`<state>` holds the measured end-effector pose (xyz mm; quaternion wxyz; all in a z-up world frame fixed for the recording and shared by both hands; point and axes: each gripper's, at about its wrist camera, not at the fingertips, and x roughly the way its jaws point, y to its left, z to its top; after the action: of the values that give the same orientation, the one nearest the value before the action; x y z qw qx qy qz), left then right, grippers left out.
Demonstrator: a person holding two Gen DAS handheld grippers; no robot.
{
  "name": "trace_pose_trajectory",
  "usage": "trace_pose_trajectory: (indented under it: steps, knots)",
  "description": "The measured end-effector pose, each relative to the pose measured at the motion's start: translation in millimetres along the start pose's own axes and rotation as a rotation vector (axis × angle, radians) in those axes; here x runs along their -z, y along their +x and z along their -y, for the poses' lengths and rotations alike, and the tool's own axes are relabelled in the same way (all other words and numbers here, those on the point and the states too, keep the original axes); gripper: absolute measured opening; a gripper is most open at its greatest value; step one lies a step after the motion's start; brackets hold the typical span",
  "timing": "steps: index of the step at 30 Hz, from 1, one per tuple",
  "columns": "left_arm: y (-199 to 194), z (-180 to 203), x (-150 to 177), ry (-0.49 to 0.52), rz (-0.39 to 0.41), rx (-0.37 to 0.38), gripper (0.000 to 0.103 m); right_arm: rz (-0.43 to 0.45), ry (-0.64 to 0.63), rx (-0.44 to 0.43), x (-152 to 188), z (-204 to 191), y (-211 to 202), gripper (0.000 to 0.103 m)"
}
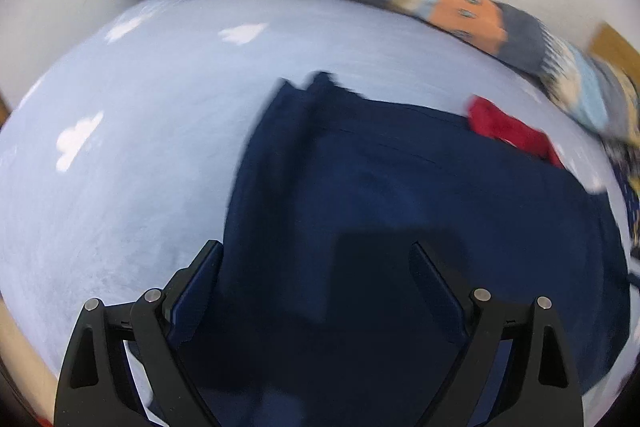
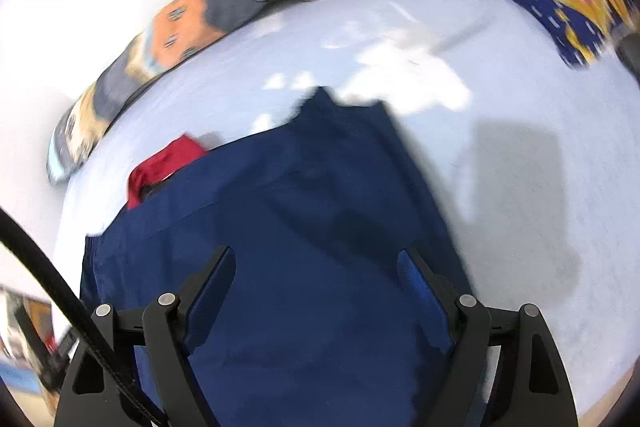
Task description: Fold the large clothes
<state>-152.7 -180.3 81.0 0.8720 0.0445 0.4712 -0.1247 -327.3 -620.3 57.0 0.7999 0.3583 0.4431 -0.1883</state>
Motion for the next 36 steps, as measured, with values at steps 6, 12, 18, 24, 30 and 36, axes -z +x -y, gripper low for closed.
trace_pose_trajectory:
  steps: [6,12,18,24,30,36]
  knots:
    - [-18.2,52.3,31.1,0.171,0.05,0.021,0.092,-0.071,0.059,-0.09,17.5,34.5,-2.1,0.079]
    - [-29.1,49.1,12.6,0.212,0.141,-0.105,0.092,-0.068,0.081,-0.103,27.7,51.2,-17.3,0.07]
    - [-43.6,22.0,12.3,0.12,0.17,0.004,0.092,-0.012,-0.01,-0.123,40.0,17.7,-46.8,0.072]
    - [-23.5,70.9,47.5,0.229,0.015,0.24,0.092,-0.108,-0.058,-0.072,65.5,-3.5,-16.1,0.075]
    - [8.0,98.5,69.7,0.324,-0.091,0.16,0.092,-0.184,-0.078,0.015,81.0,-2.0,9.0,0.077]
    - [-11.1,100.2,65.5,0.353,-0.019,0.147,0.092,-0.147,-0.273,-0.082,102.1,-60.2,-9.0,0.077]
